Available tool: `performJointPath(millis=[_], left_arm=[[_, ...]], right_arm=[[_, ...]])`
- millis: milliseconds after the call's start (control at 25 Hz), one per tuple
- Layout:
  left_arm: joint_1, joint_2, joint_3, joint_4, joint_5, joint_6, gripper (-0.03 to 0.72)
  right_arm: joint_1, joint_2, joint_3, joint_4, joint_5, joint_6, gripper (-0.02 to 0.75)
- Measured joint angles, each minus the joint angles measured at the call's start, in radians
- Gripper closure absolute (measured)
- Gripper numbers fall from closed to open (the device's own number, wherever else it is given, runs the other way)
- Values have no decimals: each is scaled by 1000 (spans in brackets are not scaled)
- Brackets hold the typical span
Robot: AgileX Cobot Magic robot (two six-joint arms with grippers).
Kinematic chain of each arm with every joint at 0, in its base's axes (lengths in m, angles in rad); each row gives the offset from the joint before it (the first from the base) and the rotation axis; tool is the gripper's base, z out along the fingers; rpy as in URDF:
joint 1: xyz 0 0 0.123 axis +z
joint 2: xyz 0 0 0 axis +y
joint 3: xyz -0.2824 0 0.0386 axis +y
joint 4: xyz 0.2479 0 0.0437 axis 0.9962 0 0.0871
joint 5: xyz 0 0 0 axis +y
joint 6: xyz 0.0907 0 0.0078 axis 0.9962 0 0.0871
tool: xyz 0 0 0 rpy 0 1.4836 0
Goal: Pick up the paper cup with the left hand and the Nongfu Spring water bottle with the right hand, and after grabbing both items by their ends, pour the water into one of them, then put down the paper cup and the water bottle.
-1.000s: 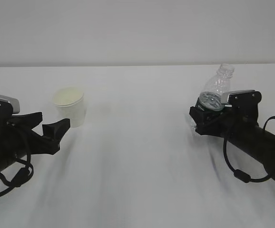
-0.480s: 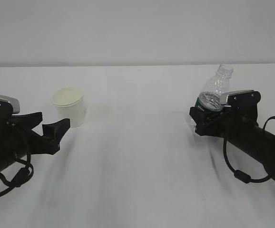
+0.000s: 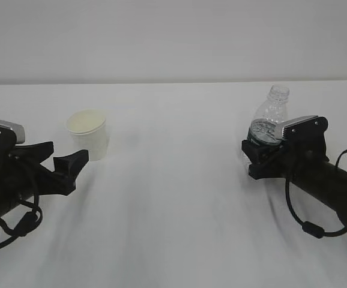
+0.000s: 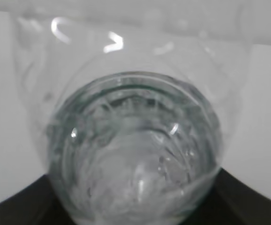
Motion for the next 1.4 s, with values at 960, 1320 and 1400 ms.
performJointPath(millis=[960,1320,1400], left_arm=[[-1,29,-53,-54,-1,0,22],[-1,168,-114,-47,-1,0,-2],[-1,188,-134,-73,-1,0,-2]], right_arm=[[0,-78,118,32,24,-33,311],[0,-172,130,-11,26,-15,312],[0,-189,132,-12,26,-13,313]])
